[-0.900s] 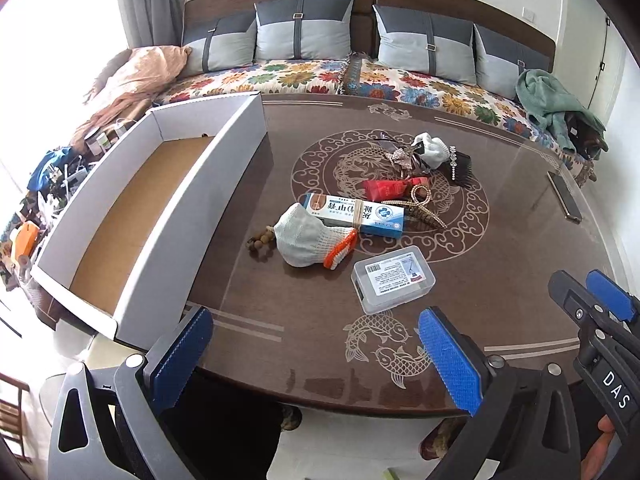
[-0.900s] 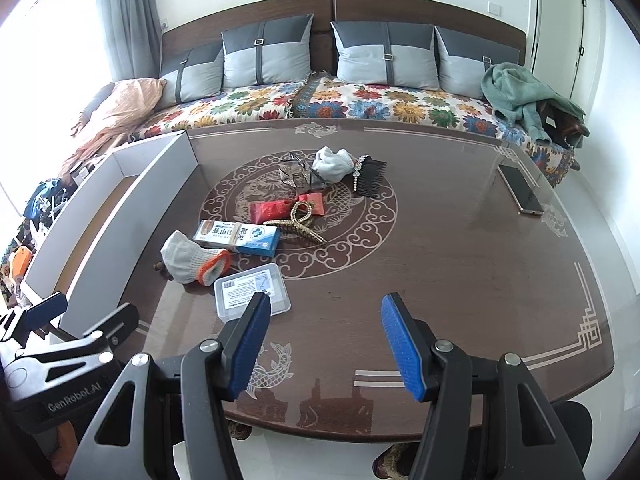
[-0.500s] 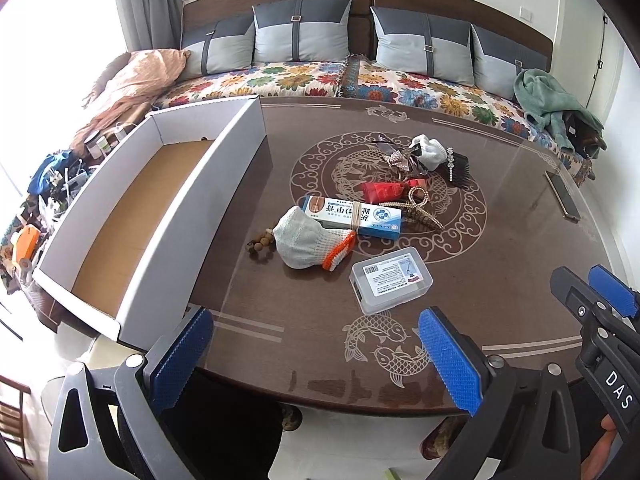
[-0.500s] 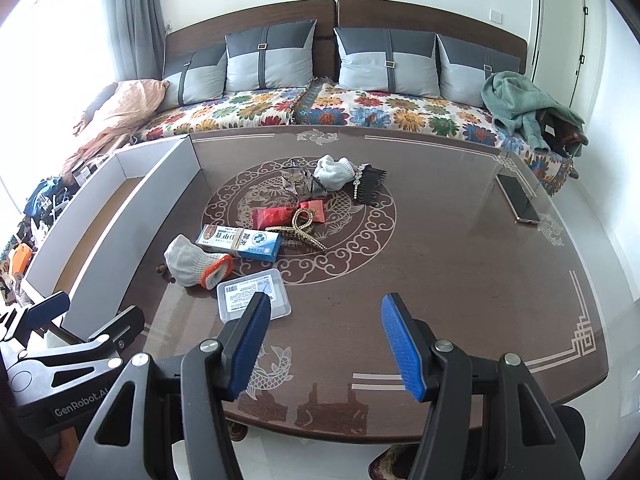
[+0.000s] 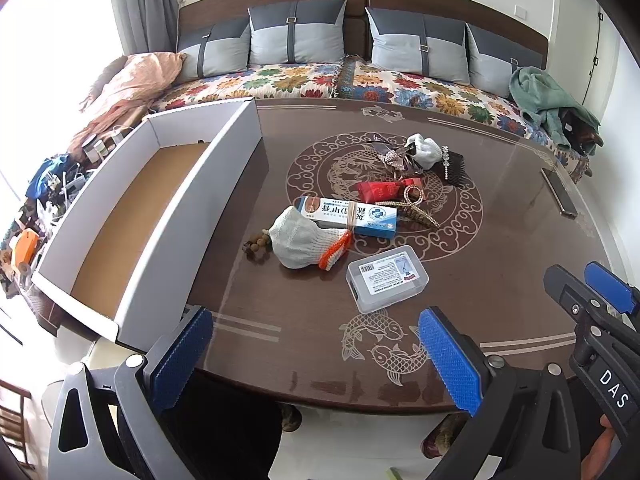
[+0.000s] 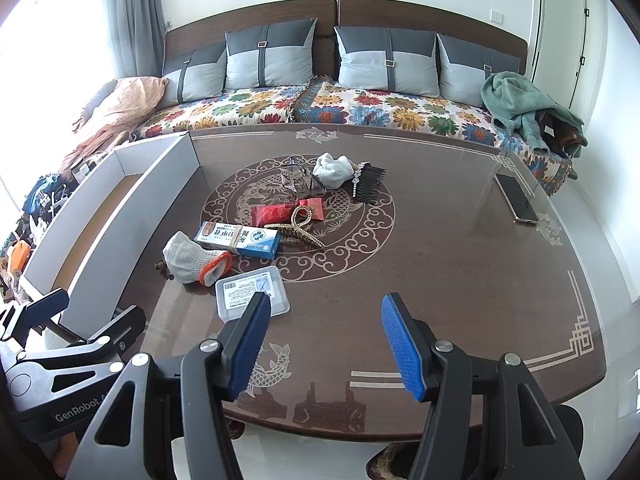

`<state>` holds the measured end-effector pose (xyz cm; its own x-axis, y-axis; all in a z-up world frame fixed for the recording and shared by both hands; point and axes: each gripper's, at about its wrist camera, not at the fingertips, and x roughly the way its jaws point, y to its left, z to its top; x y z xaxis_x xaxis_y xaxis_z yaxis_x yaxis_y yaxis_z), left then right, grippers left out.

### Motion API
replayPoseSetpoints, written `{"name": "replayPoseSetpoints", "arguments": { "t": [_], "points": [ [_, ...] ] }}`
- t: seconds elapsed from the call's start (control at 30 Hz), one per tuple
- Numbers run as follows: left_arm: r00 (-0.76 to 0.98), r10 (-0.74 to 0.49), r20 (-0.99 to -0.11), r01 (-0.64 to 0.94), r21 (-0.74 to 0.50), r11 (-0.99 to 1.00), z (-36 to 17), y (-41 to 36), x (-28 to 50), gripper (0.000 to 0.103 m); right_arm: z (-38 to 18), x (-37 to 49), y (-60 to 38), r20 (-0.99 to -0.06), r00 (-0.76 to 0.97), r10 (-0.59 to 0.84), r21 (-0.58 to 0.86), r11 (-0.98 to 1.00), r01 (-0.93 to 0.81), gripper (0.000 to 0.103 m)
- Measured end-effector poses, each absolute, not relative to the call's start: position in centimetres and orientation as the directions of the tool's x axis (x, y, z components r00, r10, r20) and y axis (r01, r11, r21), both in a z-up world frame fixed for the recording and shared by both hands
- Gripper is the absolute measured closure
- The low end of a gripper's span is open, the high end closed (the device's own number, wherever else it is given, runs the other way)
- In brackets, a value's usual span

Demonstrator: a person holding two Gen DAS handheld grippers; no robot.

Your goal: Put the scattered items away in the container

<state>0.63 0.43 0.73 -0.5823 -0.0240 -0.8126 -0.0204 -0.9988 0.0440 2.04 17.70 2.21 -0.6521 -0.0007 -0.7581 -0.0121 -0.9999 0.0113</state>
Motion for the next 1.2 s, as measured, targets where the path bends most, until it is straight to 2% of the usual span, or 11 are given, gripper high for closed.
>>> {"name": "replayPoseSetpoints", "arguments": {
  "t": [1.2],
  "points": [
    [-0.583, -0.026, -0.812, -0.023, 0.048, -0.999, 0.8, 0.5, 1.8, 0.0, 3.0, 3.1, 17.2, -0.743, -0.669, 0.006, -0.004, -1.0, -0.005, 0.044]
  ]
}}
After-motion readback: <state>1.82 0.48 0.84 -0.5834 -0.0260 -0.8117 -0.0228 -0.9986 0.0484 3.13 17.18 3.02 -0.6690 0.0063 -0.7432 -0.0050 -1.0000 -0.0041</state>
